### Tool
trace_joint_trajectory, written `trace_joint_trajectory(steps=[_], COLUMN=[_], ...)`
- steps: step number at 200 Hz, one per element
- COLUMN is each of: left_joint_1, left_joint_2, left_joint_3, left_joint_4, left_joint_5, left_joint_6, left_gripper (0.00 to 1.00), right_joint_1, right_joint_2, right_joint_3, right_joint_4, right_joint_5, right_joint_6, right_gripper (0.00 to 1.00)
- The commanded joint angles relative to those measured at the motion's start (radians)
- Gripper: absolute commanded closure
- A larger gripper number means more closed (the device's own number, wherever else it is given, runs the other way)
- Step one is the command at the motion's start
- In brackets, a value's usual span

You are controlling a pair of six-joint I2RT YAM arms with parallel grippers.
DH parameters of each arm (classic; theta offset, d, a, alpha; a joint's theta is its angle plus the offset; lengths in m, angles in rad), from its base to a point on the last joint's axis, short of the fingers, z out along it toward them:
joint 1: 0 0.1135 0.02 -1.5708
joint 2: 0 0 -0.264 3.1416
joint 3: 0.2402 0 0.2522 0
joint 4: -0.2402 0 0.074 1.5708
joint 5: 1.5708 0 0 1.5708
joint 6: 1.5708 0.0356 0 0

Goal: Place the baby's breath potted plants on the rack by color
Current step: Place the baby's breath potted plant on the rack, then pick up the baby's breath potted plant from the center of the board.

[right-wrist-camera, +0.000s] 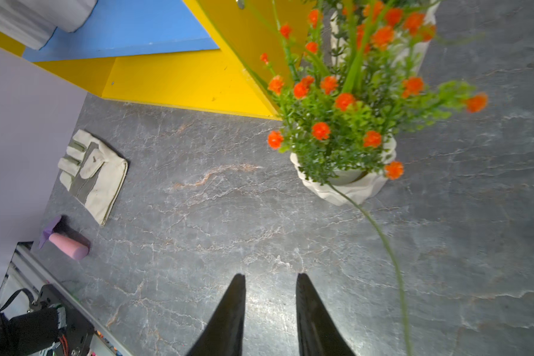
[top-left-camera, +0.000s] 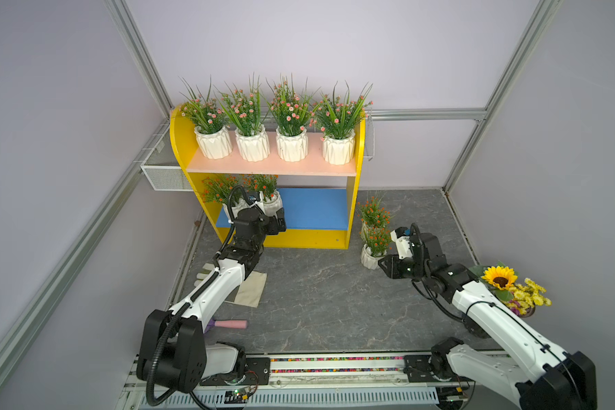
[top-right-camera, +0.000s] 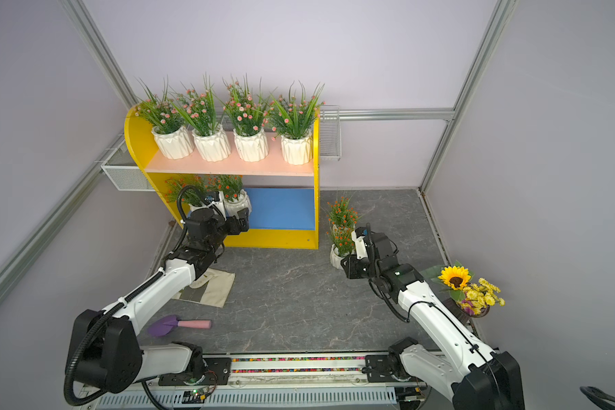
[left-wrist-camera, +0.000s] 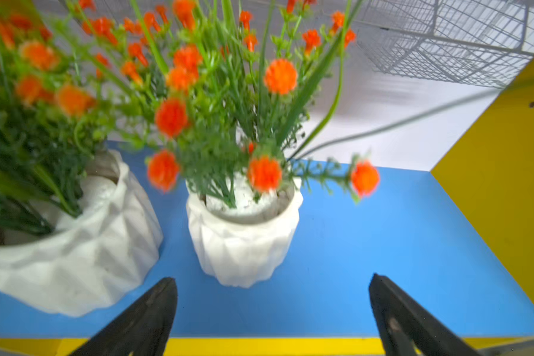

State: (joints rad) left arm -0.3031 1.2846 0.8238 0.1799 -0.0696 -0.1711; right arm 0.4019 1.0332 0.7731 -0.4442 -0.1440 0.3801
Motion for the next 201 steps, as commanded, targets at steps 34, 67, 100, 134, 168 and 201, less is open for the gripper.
trace_joint_trajectory(steps=[34, 67, 100, 134, 168, 201], left_joint_1=[-0.058, -0.131, -0.186, -0.254, -0.317, -0.361], left_joint_2=[-0.147, -0.187, -0.199, -0.194, -0.158, -0.093], left_joint_3=[-0.143, -0.186, -0.26, -0.327, -0.393, -0.422], left_joint_4=[0.092, 0.106, 0.196, 0.288, 0.4, 0.47], left_joint_5=[0.089, 0.099, 0.145, 0.154, 0.163, 0.174], left_joint_6=[-0.067, -0.067, -0.07, -0.04, -0.026, -0.016], left_gripper=[0.0, 0.0, 0.0, 0.0, 0.0, 0.0], right_joint_1=[-0.135, -0.229, -0.266, -0.271, -0.27, -0.268], right_joint_2=[-0.024, -0.027, 0.018, 0.102, 0.166, 0.22], right_joint_3=[-0.058, -0.082, -0.092, -0.088, -0.074, -0.047], right_joint_4=[-0.033, -0.014, 0.025, 0.105, 0.16, 0.178], right_joint_5=[-0.002, -0.037, -0.042, -0.055, -0.057, -0.054], right_joint_6=[-0.013, -0.012, -0.019, -0.017, -0.018, -0.031], right_gripper=[0.69, 0.69, 0.69, 0.71, 0.72, 0.72])
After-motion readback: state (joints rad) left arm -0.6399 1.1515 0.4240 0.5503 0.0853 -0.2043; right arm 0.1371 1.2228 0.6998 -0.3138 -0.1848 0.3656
